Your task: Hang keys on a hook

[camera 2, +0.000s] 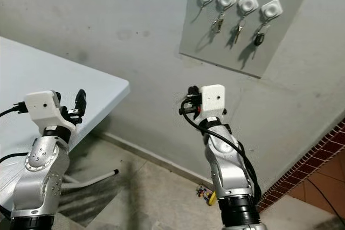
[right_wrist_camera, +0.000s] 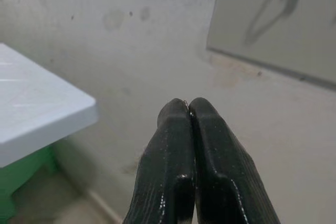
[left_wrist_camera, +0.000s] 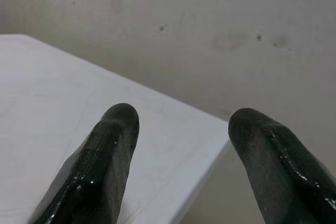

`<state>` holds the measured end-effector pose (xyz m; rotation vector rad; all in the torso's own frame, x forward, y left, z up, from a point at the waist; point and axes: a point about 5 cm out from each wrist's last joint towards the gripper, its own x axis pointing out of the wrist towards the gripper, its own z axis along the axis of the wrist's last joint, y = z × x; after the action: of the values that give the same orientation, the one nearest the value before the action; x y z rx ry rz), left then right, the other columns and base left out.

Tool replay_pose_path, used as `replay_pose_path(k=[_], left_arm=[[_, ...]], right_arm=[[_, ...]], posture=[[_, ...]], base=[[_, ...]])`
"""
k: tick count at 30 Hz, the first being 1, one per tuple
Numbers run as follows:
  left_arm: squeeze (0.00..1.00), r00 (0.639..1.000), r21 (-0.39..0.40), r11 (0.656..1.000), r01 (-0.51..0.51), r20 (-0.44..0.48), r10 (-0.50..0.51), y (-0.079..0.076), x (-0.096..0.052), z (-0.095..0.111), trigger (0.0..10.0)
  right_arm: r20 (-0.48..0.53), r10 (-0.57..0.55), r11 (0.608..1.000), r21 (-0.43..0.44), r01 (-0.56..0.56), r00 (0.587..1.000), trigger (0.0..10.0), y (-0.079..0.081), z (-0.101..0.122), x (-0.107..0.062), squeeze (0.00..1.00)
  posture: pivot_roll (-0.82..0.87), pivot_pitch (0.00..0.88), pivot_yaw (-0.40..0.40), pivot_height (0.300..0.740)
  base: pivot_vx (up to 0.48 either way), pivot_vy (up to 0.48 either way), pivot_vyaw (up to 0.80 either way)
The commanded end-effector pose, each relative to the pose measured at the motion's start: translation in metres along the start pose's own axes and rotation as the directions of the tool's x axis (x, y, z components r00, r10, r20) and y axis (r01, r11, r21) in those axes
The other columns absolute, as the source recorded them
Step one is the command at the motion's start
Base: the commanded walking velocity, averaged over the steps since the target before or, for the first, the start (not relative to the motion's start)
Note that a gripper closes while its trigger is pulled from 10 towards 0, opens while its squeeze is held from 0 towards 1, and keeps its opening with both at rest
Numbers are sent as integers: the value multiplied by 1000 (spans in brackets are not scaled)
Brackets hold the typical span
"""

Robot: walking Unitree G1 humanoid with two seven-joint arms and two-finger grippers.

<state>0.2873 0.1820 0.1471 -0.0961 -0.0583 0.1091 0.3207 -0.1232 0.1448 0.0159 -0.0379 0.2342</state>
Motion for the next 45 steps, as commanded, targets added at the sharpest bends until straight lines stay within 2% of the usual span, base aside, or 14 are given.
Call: replay_pose_path(k=[1,4,7,15,25,26,32,45], left_arm=[[0,999,9,999,34,-6,-34,-6,-2,2,10000],[0,997,21,997,73,-23,-72,-9,-7,-1,10000],[0,995,27,995,94,-39,-92,-10,-11,-3,10000],[0,990,32,991,133,-44,-132,-6,-17,2,10000],[0,986,35,986,161,-40,-160,-6,-17,6,10000],[0,986,35,986,165,-38,-164,-6,-16,7,10000],[0,984,30,984,175,-38,-174,-7,-15,7,10000],[0,983,25,983,182,-41,-181,-11,-14,7,10000]], right_arm=[[2,-13,1000,5,13,1000,10000,-4,4,1,0],[-12,-27,999,-44,27,1000,10000,-5,2,-1,0],[-33,-30,998,-55,28,999,10000,-5,-1,-3,0],[-7,40,994,-103,-40,999,10000,-8,-1,-9,0],[2,37,995,-91,-37,999,10000,-8,1,-9,0],[13,58,994,-90,-57,998,10000,-3,2,-8,0],[71,99,993,-72,-93,993,10000,4,8,-9,0],[71,107,992,-74,-102,992,10000,4,7,-9,0]], posture=[[-50,0,-52,740],[-49,0,-51,740],[-46,2,-50,740],[-44,6,-48,740],[-43,6,-46,740],[-43,0,-44,740],[-48,0,-40,740],[-49,0,-40,740]], base=[[0,0,0],[0,0,0],[0,0,0],[0,0,0],[192,0,0],[334,0,0],[363,0,0],[365,0,0]])
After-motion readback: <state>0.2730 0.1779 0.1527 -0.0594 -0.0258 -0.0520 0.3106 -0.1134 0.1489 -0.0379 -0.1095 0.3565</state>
